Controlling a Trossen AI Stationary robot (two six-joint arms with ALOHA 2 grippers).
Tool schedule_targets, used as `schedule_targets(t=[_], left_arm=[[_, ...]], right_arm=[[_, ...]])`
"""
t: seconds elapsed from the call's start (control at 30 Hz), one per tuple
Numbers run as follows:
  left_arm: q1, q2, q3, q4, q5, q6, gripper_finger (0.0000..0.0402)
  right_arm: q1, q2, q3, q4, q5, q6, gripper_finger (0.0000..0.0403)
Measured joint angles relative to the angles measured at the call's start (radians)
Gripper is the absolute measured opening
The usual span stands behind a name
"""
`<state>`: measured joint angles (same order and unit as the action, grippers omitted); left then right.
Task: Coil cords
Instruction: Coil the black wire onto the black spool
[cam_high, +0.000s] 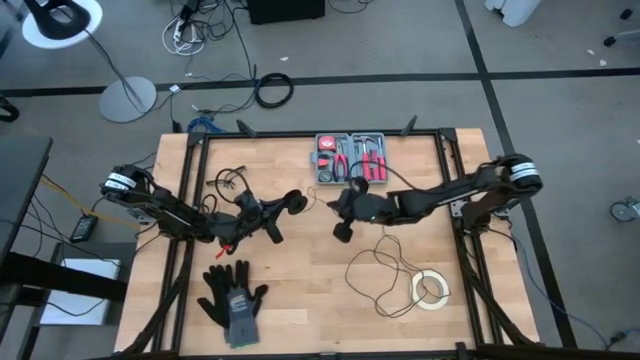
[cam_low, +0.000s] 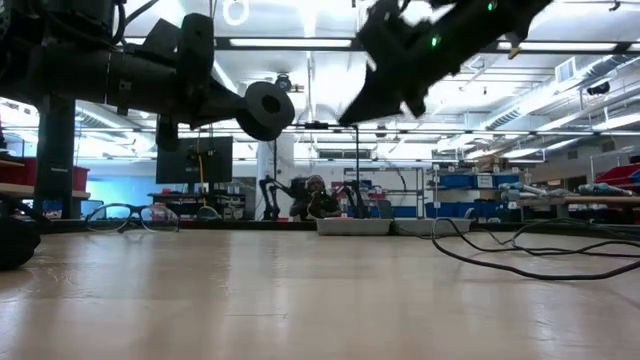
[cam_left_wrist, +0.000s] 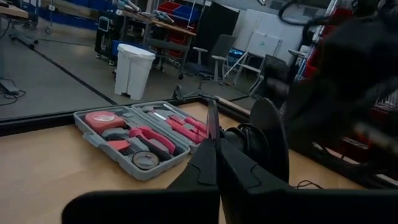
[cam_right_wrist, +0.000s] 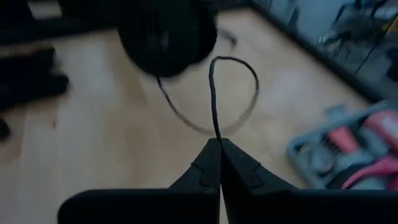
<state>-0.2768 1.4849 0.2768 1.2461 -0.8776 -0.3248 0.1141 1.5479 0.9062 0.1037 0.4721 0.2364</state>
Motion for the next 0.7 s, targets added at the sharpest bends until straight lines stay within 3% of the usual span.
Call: schedule_targets(t=[0.13, 0.37, 0.7], left_arm=[[0.000, 0.000, 0.000, -0.011, 0.000, 0.000, 0.0000], [0.000, 0.000, 0.000, -0.019, 0.000, -0.001, 0.0000], [0.000, 0.000, 0.000, -0.031, 0.000, -0.003, 0.0000]], right_arm=[[-0.005, -0.060, 0.004, -0.007, 0.046, -0.048, 0.0000], [-0.021, -0.079, 0.097, -0.004, 0.033, -0.141, 0.0000], [-0.023, 0.017, 0.255, -0.006, -0.024, -0.257, 0.0000]])
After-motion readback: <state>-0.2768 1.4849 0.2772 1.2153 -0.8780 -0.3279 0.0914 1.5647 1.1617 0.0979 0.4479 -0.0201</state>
